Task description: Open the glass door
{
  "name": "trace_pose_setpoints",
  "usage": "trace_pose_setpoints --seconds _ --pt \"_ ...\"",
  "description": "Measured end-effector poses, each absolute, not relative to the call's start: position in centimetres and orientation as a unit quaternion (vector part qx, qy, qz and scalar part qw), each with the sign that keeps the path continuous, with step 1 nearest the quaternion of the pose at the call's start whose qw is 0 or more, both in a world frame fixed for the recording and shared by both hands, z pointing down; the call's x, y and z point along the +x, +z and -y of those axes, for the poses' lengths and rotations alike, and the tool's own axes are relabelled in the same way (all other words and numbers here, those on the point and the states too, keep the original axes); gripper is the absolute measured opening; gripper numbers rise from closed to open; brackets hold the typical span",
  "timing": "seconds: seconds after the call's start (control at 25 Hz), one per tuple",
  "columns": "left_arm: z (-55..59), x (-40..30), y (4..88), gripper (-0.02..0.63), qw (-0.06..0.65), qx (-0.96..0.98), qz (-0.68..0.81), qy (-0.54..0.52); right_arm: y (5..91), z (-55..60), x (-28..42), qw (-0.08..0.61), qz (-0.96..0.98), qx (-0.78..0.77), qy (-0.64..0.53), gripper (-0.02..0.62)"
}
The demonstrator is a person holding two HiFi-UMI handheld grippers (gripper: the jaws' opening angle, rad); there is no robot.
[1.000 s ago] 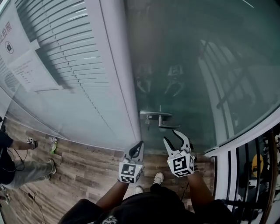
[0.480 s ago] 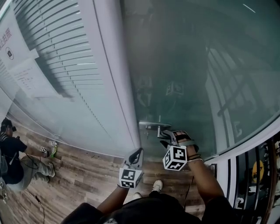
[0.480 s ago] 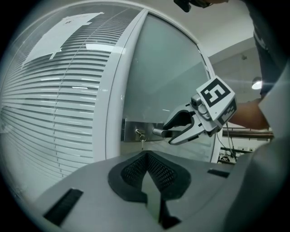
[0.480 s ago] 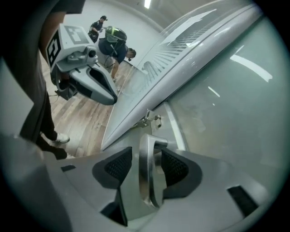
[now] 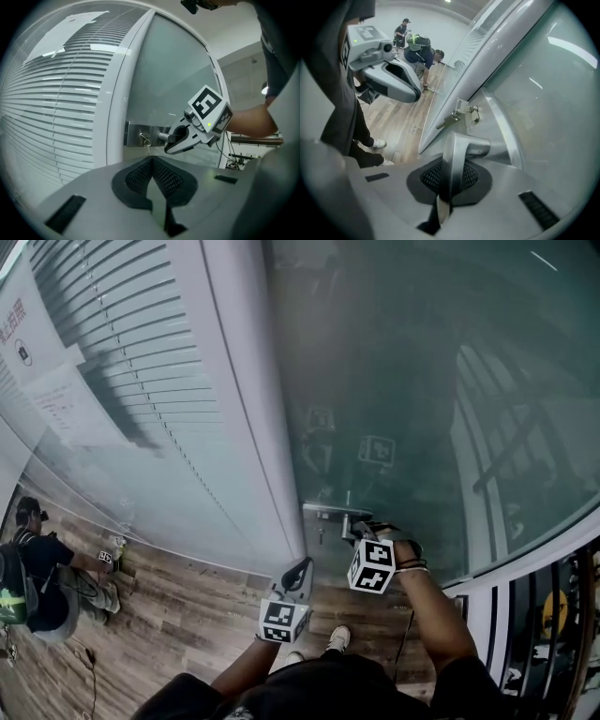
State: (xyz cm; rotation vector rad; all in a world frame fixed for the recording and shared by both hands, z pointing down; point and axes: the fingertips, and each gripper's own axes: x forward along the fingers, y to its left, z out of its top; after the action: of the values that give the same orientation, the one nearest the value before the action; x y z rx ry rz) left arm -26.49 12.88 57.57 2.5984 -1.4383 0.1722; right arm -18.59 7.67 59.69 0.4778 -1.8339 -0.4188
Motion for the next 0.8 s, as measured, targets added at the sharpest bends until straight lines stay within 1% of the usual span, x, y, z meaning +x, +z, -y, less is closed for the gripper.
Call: trace_pose_setpoints --seconds 0.16,0.28,0.48,0.64,0.72,0.8 --pt "-12.8 -26.5 57.9 0.003 0.087 0.868 0.485 0.061 59.8 -7.6 -18.6 0.557 0.786 0.205 -0.171 0.017" --pt "-12.6 -26.7 58.3 0.003 0.093 0.865 0.489 0.065 59.7 -7.6 -19.0 0.531 0.805 0.208 -0.161 0.017" --pt "-11.9 -26.5 58.6 0.003 0.096 0.863 0.492 0.065 59.5 -7.0 -20.1 0.444 0.855 0.234 -0.134 0.017" --pt "-11.7 -26.1 58.6 0.003 0.102 0.862 0.492 0.067 59.1 -6.6 -21.5 0.328 0.911 0.235 -0.089 0.017" --pt "-11.6 -25.7 58.7 0.003 0.105 0.861 0.493 0.071 59.0 -6.5 -21.7 0.302 0.920 0.236 -0.087 0.017" --pt "-11.4 -25.3 58.8 0.003 0.107 0.860 0.493 0.075 58.9 -6.4 -21.6 0.299 0.920 0.236 -0.090 0.017"
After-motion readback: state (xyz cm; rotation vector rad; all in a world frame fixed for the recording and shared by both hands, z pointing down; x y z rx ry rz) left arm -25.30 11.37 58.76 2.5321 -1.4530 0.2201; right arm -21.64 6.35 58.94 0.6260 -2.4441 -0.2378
